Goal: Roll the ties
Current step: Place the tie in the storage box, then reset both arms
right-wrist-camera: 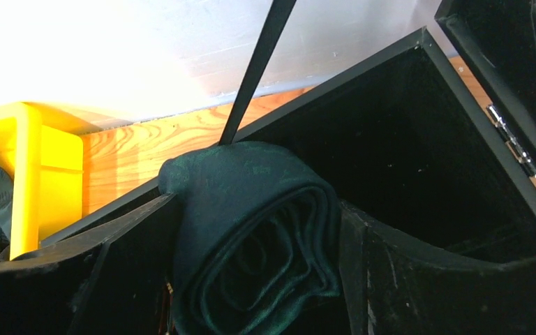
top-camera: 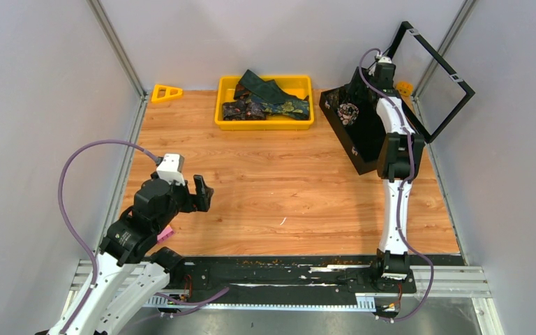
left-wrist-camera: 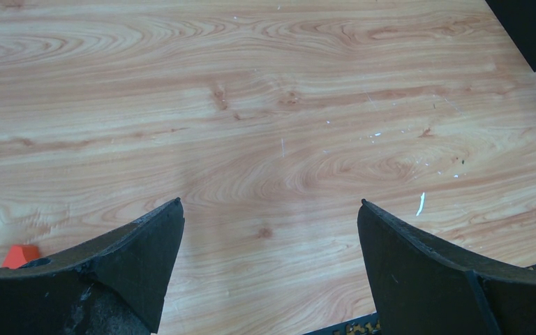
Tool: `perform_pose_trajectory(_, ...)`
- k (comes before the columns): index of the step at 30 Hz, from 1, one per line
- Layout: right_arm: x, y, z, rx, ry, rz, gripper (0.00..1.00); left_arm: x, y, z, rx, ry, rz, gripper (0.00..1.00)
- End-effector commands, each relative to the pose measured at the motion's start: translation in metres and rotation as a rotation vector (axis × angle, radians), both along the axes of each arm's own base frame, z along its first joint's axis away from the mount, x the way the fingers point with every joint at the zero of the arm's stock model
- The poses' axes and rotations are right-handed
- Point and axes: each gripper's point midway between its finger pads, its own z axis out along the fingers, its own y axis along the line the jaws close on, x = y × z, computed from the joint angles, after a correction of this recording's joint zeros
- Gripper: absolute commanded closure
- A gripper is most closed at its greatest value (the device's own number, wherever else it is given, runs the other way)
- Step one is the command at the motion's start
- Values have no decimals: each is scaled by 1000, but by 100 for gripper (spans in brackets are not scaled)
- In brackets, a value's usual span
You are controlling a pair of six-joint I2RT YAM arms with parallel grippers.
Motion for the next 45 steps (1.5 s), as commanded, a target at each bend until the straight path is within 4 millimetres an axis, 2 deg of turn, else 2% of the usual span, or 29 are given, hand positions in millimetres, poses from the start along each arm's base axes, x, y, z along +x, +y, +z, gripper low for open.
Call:
perform_pose_trajectory(1,-14,12,65,2,-48,31,16,3,2,7,1,-37,3,0)
perform_pose_trajectory(6,-30,13,133,-7,-129,26,8,2,2,7,-1,-39,5,0)
perform_pose_trajectory(10,-54,21,176,21,-170,29,7,3,2,6,2,-36,4,0)
perform_pose_trajectory(16,-104,53,221,67,-233,72,6,4,2,5,8,-25,7,0)
perform_pose_trajectory(17,-118,75,235,79,-258,111,6,4,2,4,8,-24,9,0)
perform_pose_trajectory(19,-139,94,241,98,-267,142,6,4,2,3,10,-20,10,0)
perform_pose_trajectory(24,-199,136,239,125,-248,221,4,6,3,2,17,-13,18,0)
perform_pose_trajectory(25,-212,141,235,126,-243,231,4,6,3,2,18,-11,18,0)
perform_pose_trajectory(26,-224,145,224,120,-225,236,3,6,3,2,18,-11,18,0)
perform_pose_trajectory(28,-250,152,225,110,-259,266,2,6,4,1,21,-10,21,0)
perform_pose_trajectory(33,-298,154,208,110,-245,298,1,6,3,1,22,-7,20,0)
perform_pose_trajectory(34,-308,154,197,118,-229,307,1,6,3,0,21,-6,19,0)
perform_pose_trajectory(36,-325,154,187,131,-230,324,1,6,4,1,21,-9,20,0)
perform_pose_trajectory(42,-359,151,156,138,-193,346,1,5,4,4,14,-22,21,0)
perform_pose_trajectory(45,-368,150,150,140,-208,356,1,5,4,4,12,-23,19,0)
